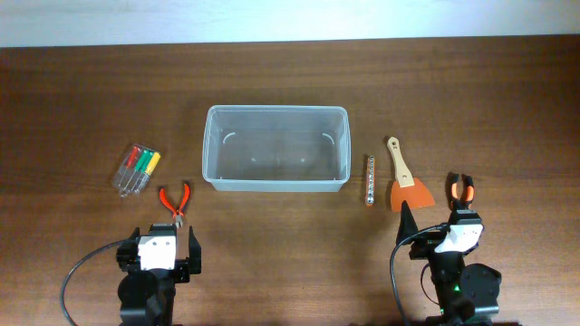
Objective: Pack container
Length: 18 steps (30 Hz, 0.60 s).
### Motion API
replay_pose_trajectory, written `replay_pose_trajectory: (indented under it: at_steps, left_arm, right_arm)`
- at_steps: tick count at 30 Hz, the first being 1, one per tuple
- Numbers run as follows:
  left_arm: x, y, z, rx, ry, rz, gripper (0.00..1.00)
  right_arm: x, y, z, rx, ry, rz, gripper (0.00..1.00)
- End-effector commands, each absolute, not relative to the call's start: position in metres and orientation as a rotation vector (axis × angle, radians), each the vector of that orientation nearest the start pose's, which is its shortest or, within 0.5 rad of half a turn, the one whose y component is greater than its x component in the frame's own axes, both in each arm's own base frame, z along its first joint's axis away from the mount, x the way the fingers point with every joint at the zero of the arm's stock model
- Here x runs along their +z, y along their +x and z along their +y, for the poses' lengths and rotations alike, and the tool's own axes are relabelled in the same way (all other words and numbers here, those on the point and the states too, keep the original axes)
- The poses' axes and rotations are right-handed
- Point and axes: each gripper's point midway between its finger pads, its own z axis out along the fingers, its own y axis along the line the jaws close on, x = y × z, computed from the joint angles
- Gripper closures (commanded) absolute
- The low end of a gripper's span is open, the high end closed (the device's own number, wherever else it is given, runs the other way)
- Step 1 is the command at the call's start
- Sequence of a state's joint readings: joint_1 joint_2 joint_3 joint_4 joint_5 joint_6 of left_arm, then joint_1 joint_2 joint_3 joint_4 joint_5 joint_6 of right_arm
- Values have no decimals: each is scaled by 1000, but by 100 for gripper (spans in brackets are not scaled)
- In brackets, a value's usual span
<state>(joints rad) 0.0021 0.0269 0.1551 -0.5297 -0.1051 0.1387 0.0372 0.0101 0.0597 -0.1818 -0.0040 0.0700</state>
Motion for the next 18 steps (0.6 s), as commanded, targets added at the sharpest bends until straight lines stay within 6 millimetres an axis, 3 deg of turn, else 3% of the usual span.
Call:
replay_pose_trajectory:
  at_steps: [1,18]
  left_arm:
    - [114,217,19,208,82,1968,1]
    - [114,217,19,209,82,1968,1]
  right_arm:
    - [153,241,9,76,23,1706,1]
    - [153,241,9,76,23,1706,1]
